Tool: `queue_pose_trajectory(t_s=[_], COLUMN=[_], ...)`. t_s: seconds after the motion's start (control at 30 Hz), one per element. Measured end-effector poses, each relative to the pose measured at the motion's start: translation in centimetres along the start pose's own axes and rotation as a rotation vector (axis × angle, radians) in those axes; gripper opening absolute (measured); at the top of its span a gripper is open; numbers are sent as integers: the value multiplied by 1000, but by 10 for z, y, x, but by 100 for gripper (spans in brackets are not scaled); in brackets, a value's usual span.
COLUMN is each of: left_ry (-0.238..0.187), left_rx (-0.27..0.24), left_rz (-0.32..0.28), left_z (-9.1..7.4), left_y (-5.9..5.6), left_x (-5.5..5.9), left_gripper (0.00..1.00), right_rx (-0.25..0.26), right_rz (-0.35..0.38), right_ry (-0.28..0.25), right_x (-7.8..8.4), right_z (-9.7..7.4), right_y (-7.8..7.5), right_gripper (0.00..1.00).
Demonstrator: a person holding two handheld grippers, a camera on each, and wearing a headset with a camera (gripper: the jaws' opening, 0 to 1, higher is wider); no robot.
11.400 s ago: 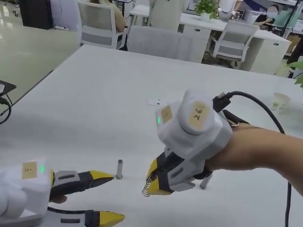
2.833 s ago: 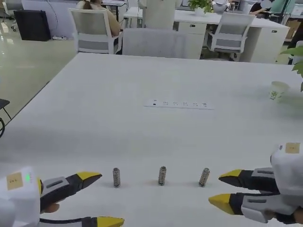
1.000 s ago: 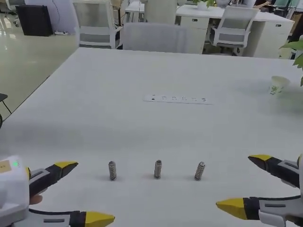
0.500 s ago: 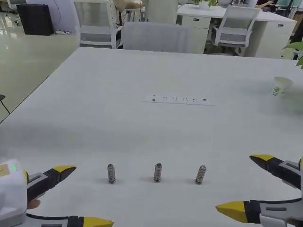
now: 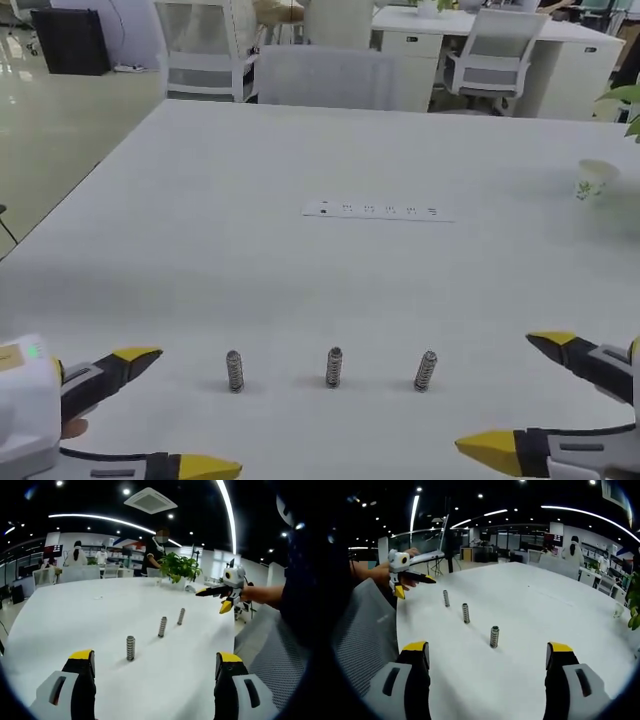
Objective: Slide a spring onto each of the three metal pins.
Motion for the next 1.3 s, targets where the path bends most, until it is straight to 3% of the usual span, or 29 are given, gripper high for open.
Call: queue_pose_trajectory(t_s=[1.3], left_ry=[1], left_rx=[-5], left_rz=[4], left_z=[8], left_y=[0], left_x=[-6], left_gripper=[98], right_rx=[-15], right_rz=[7], right_ry=[10], right_x=[2], right_z=[8], right_y=[-2], right_gripper=[97])
Point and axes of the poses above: the centre of the closed fingertips' face, and the gripper's own axes: z roughly forward along the fingers, y roughly to its left, x roughly out of its underside, the point moved 7 cm from there along -z, roughly backward along the fingers
